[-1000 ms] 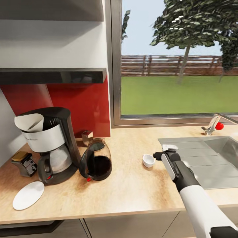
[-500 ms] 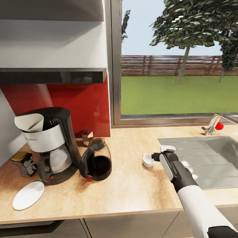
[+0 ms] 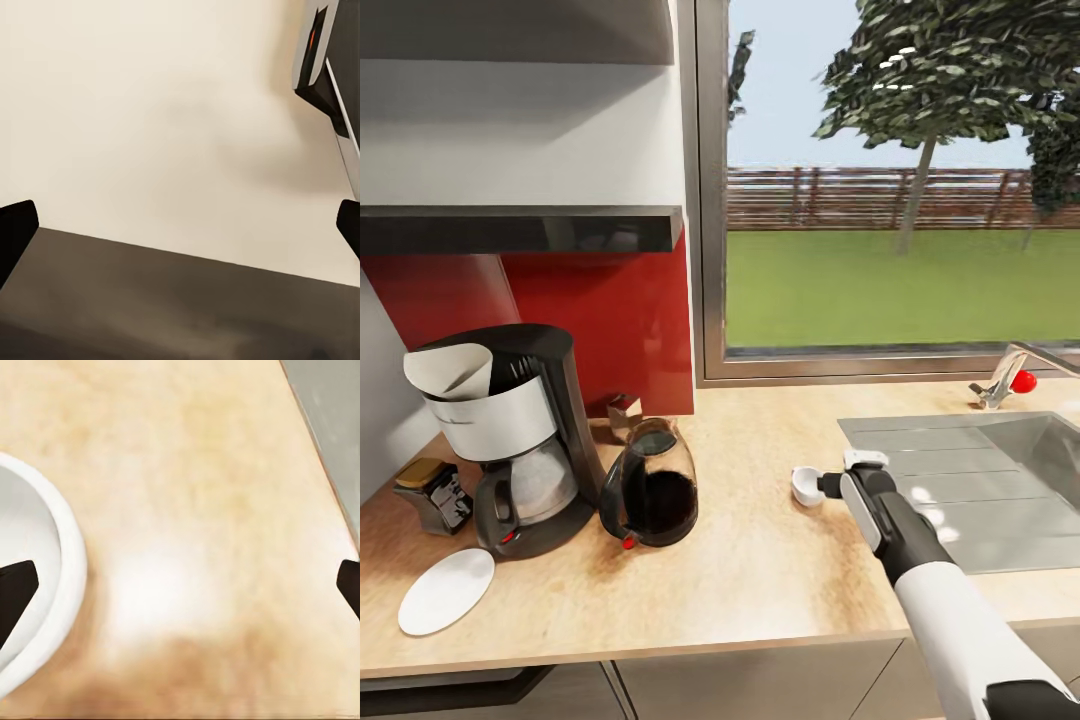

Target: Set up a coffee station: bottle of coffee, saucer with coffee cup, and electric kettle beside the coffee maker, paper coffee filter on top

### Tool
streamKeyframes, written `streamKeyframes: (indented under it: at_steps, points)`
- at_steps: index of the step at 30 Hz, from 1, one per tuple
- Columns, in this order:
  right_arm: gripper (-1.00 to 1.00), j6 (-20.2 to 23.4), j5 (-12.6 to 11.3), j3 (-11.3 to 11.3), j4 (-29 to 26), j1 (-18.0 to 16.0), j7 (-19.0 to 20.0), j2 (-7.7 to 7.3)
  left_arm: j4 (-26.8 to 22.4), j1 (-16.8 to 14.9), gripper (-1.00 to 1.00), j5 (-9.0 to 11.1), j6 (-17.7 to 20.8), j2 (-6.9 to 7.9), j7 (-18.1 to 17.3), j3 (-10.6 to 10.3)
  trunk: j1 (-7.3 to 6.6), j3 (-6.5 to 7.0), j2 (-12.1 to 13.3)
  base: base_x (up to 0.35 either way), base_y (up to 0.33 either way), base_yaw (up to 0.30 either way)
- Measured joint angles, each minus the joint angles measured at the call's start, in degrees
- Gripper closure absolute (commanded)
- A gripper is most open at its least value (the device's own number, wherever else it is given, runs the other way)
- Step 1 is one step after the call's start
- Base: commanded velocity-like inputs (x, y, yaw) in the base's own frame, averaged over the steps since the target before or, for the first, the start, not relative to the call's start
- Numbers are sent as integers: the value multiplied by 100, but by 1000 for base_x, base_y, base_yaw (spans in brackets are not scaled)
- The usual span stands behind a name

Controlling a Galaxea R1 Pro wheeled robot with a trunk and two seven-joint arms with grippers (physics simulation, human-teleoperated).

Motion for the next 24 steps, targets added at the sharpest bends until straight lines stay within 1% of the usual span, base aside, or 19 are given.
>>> streamKeyframes:
  at_steps: [6, 24]
  points:
    - [-100, -1, 1, 0, 117, 0, 0, 5, -2, 0, -100, 2, 2, 0, 2, 3, 0, 0, 0, 0, 0, 0]
    - [-100, -1, 2, 8, 137, 0, 0, 5, -3, 0, -100, 11, 2, 25, 0, 9, 0, 0, 0, 0, 0, 0]
